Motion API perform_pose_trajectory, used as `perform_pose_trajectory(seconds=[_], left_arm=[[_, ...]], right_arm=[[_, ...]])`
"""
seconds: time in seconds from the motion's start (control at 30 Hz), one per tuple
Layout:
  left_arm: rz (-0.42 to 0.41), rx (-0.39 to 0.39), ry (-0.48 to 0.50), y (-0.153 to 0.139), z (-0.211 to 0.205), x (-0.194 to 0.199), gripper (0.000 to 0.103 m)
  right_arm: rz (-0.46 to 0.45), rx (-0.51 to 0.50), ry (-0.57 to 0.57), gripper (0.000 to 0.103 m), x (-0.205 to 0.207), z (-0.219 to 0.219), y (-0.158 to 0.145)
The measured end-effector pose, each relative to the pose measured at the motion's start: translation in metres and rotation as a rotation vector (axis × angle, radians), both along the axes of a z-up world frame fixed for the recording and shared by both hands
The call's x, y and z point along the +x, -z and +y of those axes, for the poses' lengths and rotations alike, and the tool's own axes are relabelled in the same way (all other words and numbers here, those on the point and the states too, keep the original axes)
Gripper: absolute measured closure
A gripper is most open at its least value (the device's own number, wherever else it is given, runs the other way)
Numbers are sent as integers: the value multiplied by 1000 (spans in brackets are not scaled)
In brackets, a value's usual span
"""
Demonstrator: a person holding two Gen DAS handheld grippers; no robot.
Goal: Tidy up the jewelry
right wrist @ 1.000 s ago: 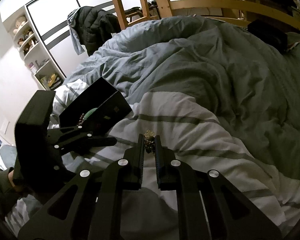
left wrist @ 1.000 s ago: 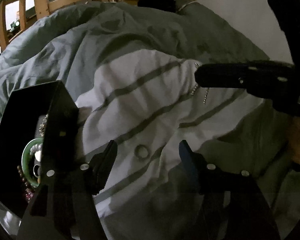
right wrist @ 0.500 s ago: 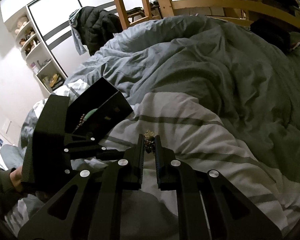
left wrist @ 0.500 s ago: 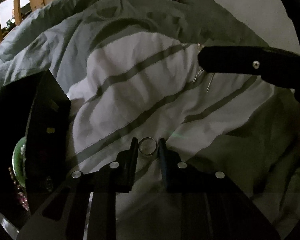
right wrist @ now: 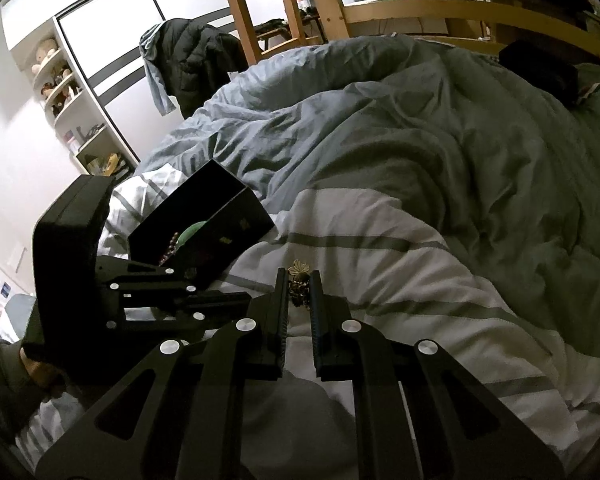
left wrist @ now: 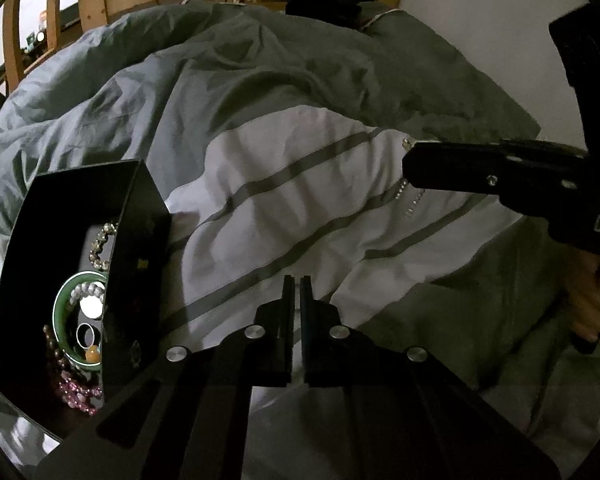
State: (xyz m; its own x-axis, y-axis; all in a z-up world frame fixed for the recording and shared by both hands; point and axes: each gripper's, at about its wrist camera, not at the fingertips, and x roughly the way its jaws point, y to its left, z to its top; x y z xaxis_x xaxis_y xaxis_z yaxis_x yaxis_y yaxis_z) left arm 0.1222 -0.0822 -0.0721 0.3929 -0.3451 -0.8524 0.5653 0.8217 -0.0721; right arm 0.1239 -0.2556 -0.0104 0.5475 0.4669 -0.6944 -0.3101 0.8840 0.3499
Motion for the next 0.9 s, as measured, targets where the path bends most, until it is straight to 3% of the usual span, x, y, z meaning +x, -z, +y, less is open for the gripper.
perform_pose_trajectory(seconds=[0.03, 0.1, 0.23, 0.3, 0.33, 0.43, 0.77, 0.9], left_arm=[[2, 11, 6, 3, -1, 1, 90], [3, 41, 25, 14, -8, 4, 86], [33, 91, 31, 37, -15, 12, 86], [57, 73, 26, 41, -11, 16, 87], [60, 63, 26, 40, -9, 18, 93], [54, 53, 27, 36, -8, 17, 96], [9, -16, 3, 3, 4, 11, 96], [18, -13, -10, 4, 5, 11, 96]], right_arm=[[-1, 2, 0, 92, -1, 0, 1], [-2, 0, -2, 92, -1, 0, 1], [-1, 1, -2, 92, -1, 0, 1], [1, 3, -2, 92, -1, 1, 1], [-1, 1, -2, 92, -1, 0, 1], [-3, 0, -8, 92, -2, 1, 2], [-16, 11, 3, 92, -2, -1, 0], [-16, 14, 7, 92, -3, -3, -2]])
